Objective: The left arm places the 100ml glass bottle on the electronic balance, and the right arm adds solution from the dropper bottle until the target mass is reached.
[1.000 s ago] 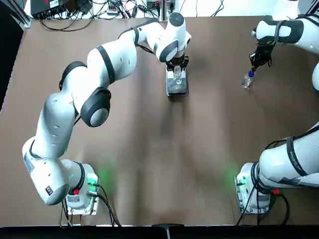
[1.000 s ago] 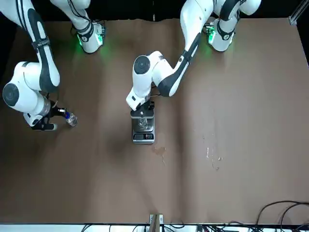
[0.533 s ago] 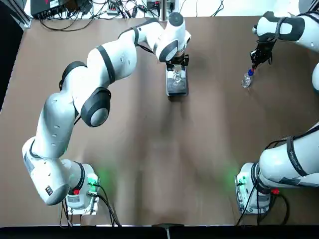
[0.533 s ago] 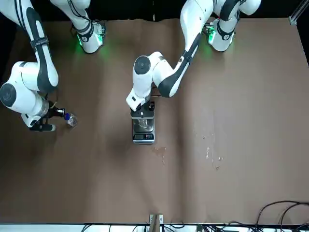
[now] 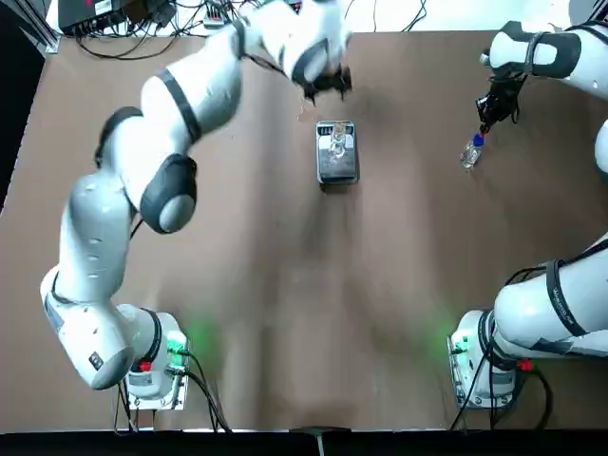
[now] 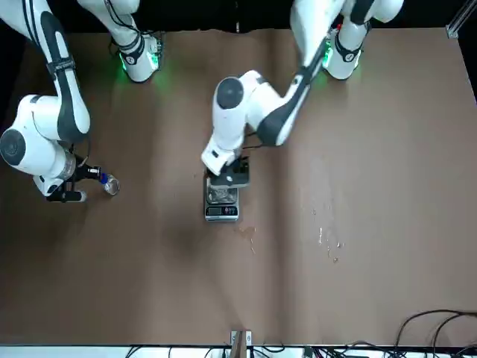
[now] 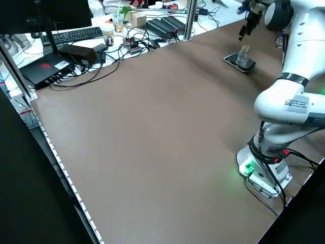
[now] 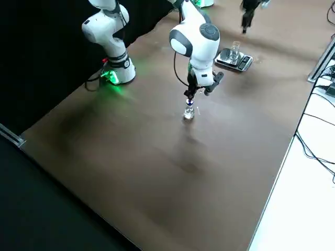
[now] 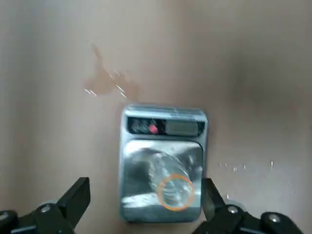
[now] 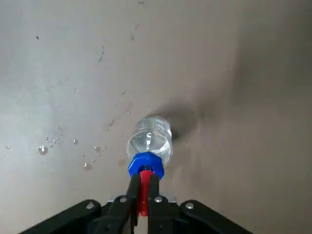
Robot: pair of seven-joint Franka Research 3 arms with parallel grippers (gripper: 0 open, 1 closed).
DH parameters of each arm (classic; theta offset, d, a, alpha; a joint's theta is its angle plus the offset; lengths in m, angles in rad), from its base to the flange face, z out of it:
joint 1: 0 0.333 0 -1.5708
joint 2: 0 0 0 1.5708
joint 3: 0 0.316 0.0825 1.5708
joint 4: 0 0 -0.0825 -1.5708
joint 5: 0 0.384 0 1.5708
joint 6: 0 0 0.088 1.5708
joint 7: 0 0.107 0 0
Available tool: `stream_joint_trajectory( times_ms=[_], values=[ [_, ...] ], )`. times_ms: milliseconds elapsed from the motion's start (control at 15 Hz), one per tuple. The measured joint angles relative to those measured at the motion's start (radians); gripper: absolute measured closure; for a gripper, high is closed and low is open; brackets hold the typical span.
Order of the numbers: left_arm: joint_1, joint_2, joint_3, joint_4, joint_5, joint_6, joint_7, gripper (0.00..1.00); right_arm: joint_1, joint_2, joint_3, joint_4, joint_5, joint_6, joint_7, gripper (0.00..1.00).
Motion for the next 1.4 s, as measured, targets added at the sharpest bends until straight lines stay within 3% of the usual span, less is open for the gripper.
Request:
stream_joint_trajectory(
  times_ms=[267, 467, 1400],
  values=[
    [0.136, -0.164, -0.004, 0.005, 0.000, -0.184, 0.139, 0.00, 0.000, 0.000, 0.001, 0.015, 0.000, -0.024, 0.000, 0.90],
    [0.214, -0.241, -0.005, 0.003, 0.000, -0.292, 0.278, 0.00, 0.001, -0.001, 0.002, 0.062, 0.000, -0.093, 0.000, 0.89],
    [0.529, -0.399, -0.012, -0.005, -0.007, -0.576, 0.837, 0.00, 0.004, -0.007, 0.008, 0.177, 0.000, -0.236, 0.000, 0.89]
  ],
)
